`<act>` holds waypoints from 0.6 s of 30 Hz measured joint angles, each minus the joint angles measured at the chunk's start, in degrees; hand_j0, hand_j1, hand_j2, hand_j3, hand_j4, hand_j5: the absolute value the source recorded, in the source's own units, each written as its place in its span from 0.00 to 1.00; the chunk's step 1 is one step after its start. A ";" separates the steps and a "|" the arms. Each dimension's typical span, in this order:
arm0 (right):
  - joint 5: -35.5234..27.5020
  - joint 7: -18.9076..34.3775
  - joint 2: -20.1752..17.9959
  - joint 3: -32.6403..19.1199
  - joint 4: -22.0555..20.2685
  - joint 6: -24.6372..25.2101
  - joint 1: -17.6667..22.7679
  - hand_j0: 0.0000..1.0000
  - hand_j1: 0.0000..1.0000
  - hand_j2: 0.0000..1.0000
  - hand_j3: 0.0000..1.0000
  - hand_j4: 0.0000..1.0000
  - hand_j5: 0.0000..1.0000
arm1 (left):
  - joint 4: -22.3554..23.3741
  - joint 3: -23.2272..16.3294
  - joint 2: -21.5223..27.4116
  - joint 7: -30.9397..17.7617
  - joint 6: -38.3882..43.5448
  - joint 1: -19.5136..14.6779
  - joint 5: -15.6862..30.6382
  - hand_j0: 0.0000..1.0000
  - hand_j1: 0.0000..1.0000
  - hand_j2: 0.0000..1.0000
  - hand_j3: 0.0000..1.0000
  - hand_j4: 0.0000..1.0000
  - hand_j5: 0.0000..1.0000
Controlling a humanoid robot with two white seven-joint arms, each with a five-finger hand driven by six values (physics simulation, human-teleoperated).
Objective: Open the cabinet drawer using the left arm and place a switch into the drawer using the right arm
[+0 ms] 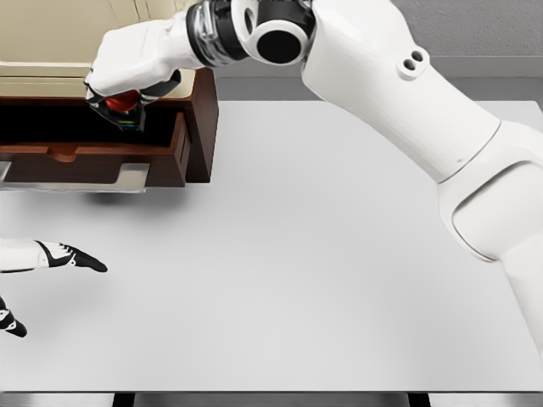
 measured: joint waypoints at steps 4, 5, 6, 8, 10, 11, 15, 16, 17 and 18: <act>0.33 0.00 0.27 0.03 0.44 0.01 0.00 0.45 0.45 0.45 0.45 0.45 0.45 | 0.00 -0.12 0.01 0.00 0.00 0.00 -0.05 1.00 1.00 1.00 1.00 1.00 1.00; 0.38 0.00 0.30 0.05 0.61 0.01 -0.09 0.45 0.45 0.45 0.45 0.45 0.45 | 0.00 -0.16 0.01 0.00 0.00 0.00 -0.05 1.00 1.00 1.00 1.00 1.00 1.00; 0.58 0.00 0.31 0.04 0.83 0.01 0.00 0.45 0.45 0.45 0.45 0.45 0.45 | 0.00 -0.19 0.01 0.00 0.00 0.00 -0.06 1.00 1.00 1.00 1.00 1.00 1.00; 0.91 0.00 0.34 0.03 1.43 0.01 -0.09 0.45 0.45 0.45 0.45 0.45 0.45 | 0.00 -0.23 0.01 0.00 0.00 0.00 -0.07 1.00 1.00 1.00 1.00 1.00 1.00; 1.09 0.00 0.35 0.04 1.79 0.00 -0.09 0.47 0.47 0.47 0.47 0.47 0.47 | 0.00 -0.24 0.01 0.00 0.00 0.00 -0.07 1.00 1.00 1.00 1.00 1.00 1.00; 1.15 0.00 0.35 0.05 1.90 0.00 -0.09 0.49 0.49 0.49 0.49 0.49 0.49 | 0.00 -0.25 0.02 0.00 0.00 0.00 -0.07 1.00 1.00 1.00 1.00 1.00 1.00; 1.26 0.00 0.36 0.71 2.04 0.00 -0.09 0.50 0.50 0.50 0.50 0.50 0.50 | 0.00 -0.27 0.08 0.00 -0.02 -0.01 -0.11 1.00 1.00 1.00 1.00 1.00 1.00; 1.28 0.00 0.36 0.84 2.03 0.00 -0.09 0.50 0.50 0.50 0.50 0.50 0.50 | 0.00 -0.26 0.09 0.00 0.00 0.00 -0.07 1.00 1.00 1.00 1.00 1.00 1.00; 1.30 0.00 0.36 0.93 1.99 0.00 -0.09 0.50 0.50 0.50 0.50 0.50 0.50 | 0.00 -0.26 0.09 0.00 0.00 0.00 -0.07 1.00 1.00 1.00 1.00 1.00 1.00; 1.30 0.00 0.36 1.00 1.95 0.00 -0.09 0.51 0.51 0.51 0.51 0.51 0.51 | 0.00 -0.26 0.09 0.00 0.00 0.00 -0.07 1.00 1.00 1.00 1.00 1.00 1.00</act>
